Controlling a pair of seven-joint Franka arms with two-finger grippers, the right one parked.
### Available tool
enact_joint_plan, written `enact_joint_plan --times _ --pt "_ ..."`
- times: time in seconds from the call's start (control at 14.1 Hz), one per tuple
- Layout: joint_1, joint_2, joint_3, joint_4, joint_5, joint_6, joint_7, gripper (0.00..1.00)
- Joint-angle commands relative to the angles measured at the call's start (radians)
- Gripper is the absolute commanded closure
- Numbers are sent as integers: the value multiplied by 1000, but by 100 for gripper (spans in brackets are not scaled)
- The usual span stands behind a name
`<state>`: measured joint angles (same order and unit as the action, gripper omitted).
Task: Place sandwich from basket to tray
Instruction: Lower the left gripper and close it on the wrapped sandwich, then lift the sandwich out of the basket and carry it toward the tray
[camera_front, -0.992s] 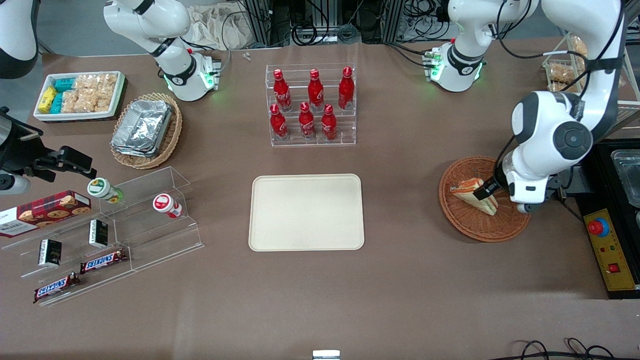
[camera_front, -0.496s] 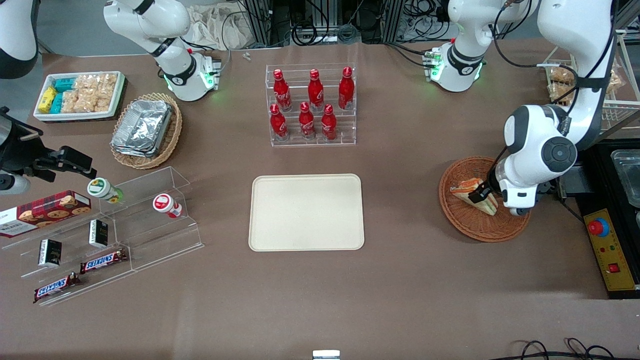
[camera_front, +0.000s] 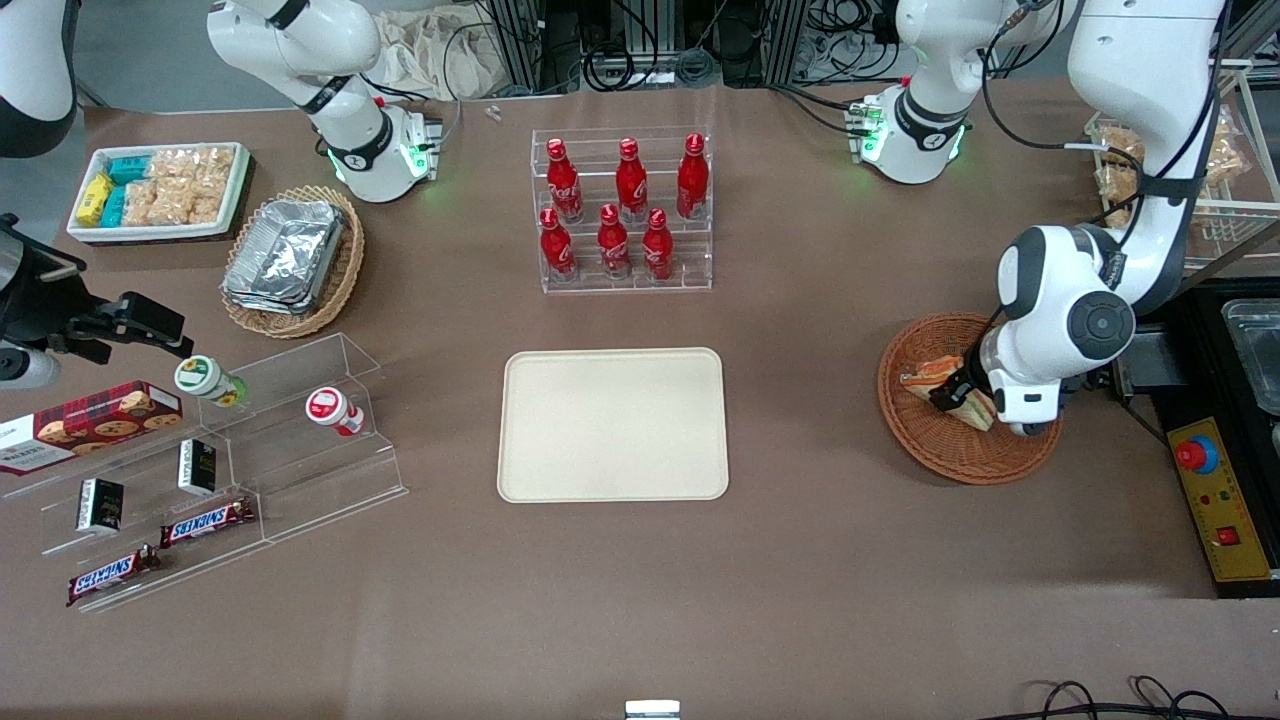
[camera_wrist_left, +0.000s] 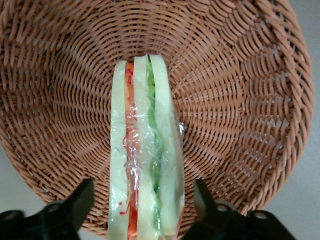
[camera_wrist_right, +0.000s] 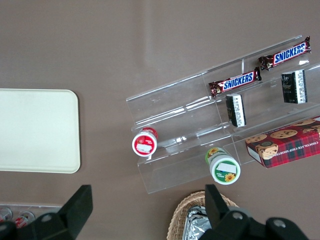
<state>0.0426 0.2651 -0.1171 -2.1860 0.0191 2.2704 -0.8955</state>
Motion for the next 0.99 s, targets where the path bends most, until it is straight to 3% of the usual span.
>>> enact_joint_plan --times 0.0,0.14,0.28,0.64,0.92 --pt "0 -13 -3 -8 -1 28 -106 49" --pt "0 -24 -3 8 4 17 -151 81" --pt "-1 -50 -4 50 15 -76 -142 99" --pt "-6 -73 -10 375 2 -480 -134 99" --pt "-13 -58 -58 615 -11 -672 -112 99"
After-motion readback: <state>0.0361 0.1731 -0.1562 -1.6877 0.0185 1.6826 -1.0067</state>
